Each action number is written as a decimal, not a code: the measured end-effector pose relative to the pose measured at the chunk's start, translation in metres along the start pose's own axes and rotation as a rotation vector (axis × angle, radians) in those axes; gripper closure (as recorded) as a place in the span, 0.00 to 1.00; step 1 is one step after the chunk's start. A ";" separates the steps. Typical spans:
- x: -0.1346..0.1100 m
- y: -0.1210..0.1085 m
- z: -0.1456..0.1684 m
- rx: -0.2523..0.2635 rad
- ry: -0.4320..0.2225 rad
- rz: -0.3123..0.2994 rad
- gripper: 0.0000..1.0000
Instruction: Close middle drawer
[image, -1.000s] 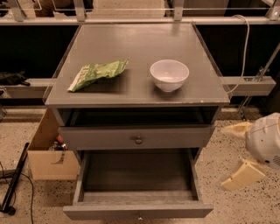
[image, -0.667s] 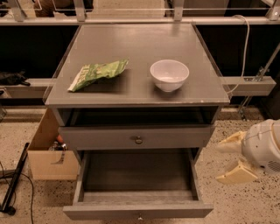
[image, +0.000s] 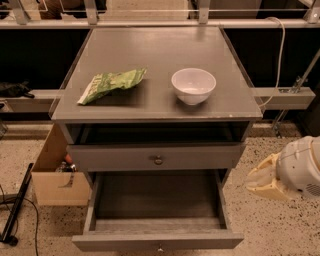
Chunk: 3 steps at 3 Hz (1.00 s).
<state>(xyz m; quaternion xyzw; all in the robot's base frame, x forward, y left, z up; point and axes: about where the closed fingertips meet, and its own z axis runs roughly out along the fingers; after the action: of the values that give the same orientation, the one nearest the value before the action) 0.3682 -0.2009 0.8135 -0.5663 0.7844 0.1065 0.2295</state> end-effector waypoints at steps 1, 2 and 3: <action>0.002 0.006 0.021 -0.007 -0.014 0.020 1.00; 0.018 0.024 0.062 -0.051 -0.027 0.069 1.00; 0.035 0.037 0.092 -0.060 -0.050 0.087 1.00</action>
Offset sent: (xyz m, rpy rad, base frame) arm -0.0259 0.0302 -0.1232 0.1006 0.1357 -0.0604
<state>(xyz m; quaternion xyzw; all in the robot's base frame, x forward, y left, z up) 0.3465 -0.1789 0.7131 -0.5353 0.7989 0.1540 0.2270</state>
